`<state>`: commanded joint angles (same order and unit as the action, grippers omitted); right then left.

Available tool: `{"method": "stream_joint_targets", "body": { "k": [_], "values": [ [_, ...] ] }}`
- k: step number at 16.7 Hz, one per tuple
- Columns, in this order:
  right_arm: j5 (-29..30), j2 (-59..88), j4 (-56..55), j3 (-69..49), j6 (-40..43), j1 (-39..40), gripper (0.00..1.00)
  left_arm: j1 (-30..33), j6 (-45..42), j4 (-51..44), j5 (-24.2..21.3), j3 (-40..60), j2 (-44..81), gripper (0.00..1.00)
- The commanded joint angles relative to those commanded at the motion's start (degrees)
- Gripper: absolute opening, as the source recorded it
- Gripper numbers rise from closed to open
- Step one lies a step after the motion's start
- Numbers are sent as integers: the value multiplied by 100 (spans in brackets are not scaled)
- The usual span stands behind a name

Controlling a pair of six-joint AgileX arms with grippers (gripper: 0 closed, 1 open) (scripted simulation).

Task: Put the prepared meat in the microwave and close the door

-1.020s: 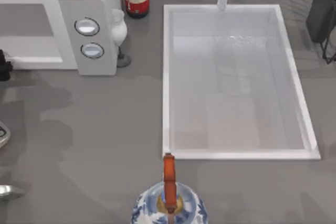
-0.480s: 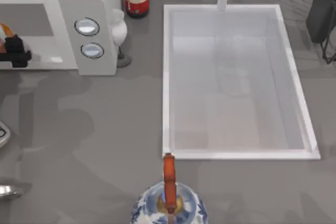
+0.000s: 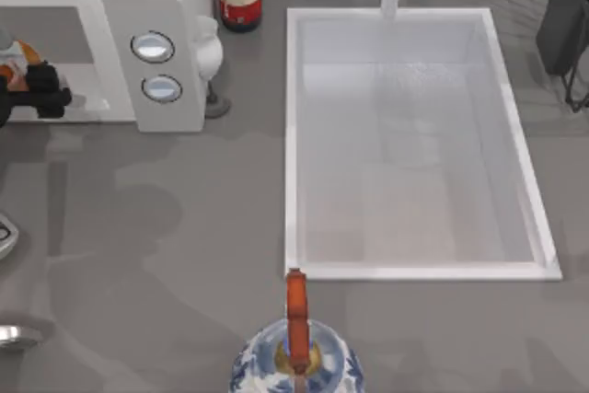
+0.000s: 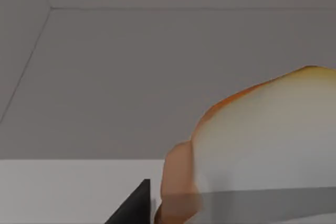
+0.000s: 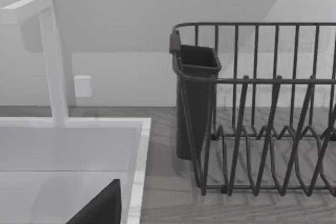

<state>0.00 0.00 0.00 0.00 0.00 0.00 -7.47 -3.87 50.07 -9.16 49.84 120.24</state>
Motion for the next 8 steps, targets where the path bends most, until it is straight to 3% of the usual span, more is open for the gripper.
{"method": "stream_joint_targets", "body": {
  "k": [1, 8],
  "values": [
    [0, 0, 0, 0, 0, 0, 100, 0, 0, 0, 0, 0, 0, 0],
    [0, 0, 0, 0, 0, 0, 100, 0, 0, 0, 0, 0, 0, 53]
  ]
}}
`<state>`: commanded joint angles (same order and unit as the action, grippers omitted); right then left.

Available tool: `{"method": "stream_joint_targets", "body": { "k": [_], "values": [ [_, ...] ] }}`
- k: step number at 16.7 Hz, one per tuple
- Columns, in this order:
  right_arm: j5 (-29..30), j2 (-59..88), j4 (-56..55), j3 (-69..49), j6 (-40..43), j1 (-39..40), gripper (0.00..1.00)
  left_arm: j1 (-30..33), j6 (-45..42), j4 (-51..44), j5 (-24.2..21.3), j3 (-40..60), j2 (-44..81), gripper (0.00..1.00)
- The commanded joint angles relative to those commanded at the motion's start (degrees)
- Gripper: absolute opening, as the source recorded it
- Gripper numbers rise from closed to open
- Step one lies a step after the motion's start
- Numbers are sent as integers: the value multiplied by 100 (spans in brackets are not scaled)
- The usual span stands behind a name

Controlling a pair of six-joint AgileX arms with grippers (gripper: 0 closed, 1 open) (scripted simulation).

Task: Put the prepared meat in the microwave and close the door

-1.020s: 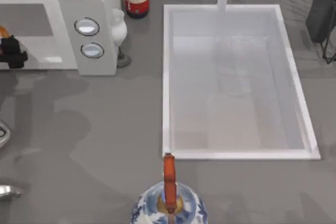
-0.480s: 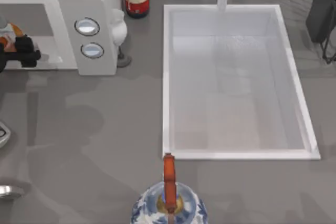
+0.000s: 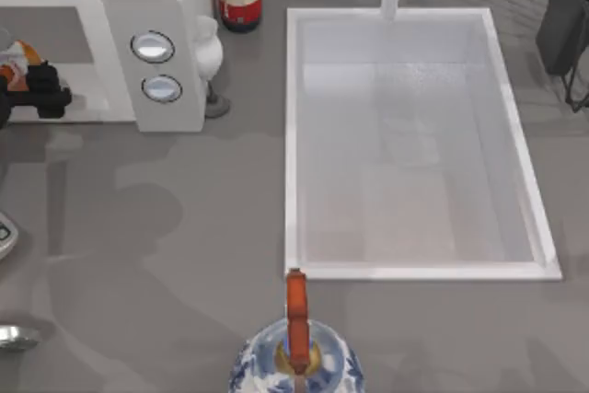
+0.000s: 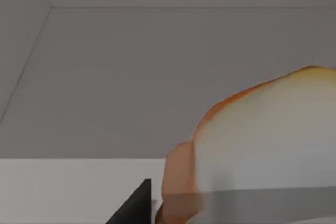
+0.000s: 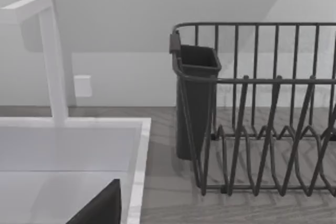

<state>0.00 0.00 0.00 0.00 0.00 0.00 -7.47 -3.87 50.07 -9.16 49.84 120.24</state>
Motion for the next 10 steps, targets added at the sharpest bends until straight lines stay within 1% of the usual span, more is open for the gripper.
{"method": "stream_joint_targets", "body": {
  "k": [6, 7, 10],
  "values": [
    [0, 0, 0, 0, 0, 0, 100, 0, 0, 0, 0, 0, 0, 98],
    [0, 0, 0, 0, 0, 0, 100, 0, 0, 0, 0, 0, 0, 100],
    [0, 0, 0, 0, 0, 0, 100, 0, 0, 0, 0, 0, 0, 100]
  ]
}}
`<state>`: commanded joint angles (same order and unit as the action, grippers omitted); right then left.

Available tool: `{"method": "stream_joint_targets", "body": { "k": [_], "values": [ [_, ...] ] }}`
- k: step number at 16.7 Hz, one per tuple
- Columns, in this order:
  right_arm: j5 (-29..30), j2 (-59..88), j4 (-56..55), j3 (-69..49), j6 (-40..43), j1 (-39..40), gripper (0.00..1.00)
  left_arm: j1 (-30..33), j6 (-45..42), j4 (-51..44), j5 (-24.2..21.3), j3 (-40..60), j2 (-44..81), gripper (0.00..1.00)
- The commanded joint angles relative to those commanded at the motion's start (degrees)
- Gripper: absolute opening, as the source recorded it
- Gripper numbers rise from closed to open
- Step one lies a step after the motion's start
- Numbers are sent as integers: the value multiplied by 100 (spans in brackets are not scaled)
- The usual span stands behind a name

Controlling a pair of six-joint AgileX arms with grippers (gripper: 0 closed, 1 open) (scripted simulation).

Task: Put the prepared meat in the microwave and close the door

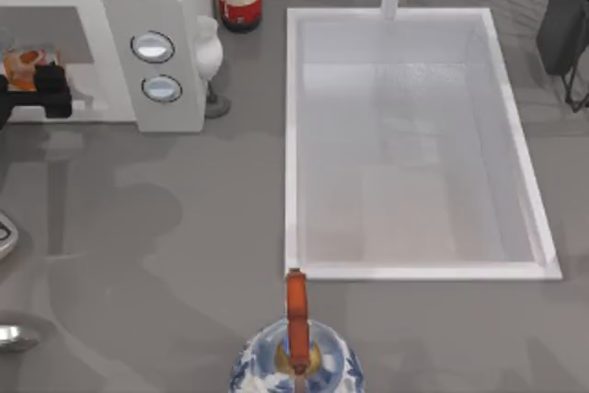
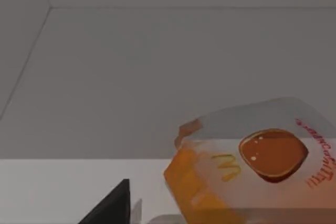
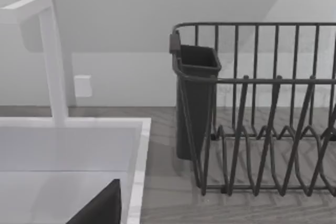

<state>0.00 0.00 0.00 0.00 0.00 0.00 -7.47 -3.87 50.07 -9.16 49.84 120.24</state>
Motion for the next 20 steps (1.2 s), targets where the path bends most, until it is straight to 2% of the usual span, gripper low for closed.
{"method": "stream_joint_targets", "body": {
  "k": [7, 15, 17, 20],
  "values": [
    [0, 0, 0, 0, 0, 0, 100, -49, 33, -40, -58, 7, -43, 100],
    [0, 0, 0, 0, 0, 0, 100, -688, 792, -685, -1126, 645, -1246, 100],
    [0, 0, 0, 0, 0, 0, 100, -744, 884, -896, -1252, 807, -1561, 100],
    [0, 0, 0, 0, 0, 0, 100, -717, 842, -1313, -1201, 896, -1806, 100]
  ]
}}
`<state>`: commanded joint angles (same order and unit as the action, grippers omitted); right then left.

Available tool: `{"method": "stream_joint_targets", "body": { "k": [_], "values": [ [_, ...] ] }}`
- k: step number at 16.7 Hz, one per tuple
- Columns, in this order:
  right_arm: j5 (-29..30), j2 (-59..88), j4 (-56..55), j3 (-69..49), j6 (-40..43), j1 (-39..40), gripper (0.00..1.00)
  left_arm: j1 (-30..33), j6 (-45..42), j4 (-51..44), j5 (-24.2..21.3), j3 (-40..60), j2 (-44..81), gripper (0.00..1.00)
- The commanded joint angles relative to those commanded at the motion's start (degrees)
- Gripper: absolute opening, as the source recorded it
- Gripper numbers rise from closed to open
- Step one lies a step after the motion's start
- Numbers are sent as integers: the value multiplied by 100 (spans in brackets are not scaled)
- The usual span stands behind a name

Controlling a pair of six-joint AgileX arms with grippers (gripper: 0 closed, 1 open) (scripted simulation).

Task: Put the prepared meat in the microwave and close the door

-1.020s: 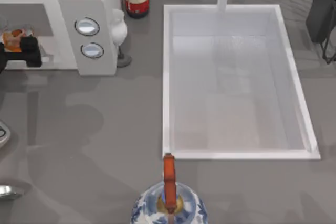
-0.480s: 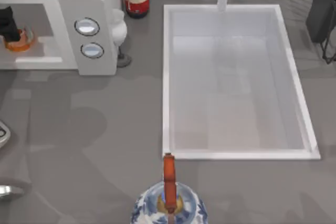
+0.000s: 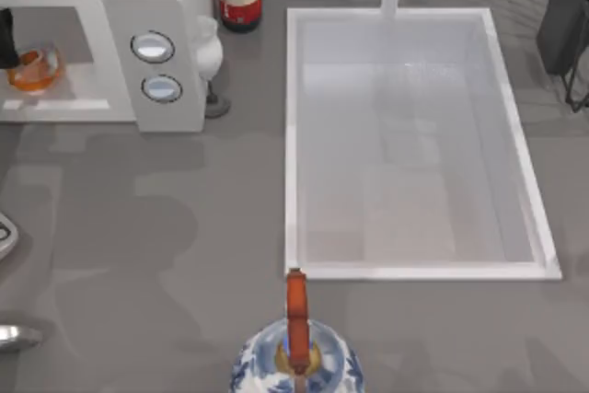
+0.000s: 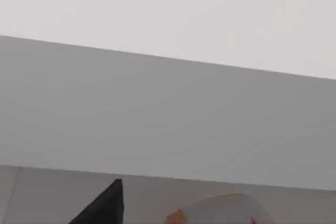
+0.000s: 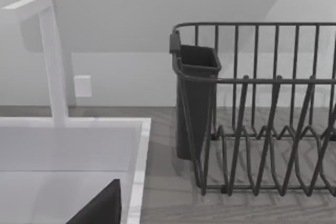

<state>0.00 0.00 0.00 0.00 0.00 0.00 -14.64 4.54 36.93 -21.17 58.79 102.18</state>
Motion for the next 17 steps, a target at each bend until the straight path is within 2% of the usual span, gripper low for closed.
{"method": "stream_joint_targets", "body": {
  "k": [9, 17],
  "values": [
    [0, 0, 0, 0, 0, 0, 100, 672, -793, -973, 1161, -268, 99, 100],
    [0, 0, 0, 0, 0, 0, 100, 697, -836, -1001, 1233, -486, 63, 100]
  ]
}}
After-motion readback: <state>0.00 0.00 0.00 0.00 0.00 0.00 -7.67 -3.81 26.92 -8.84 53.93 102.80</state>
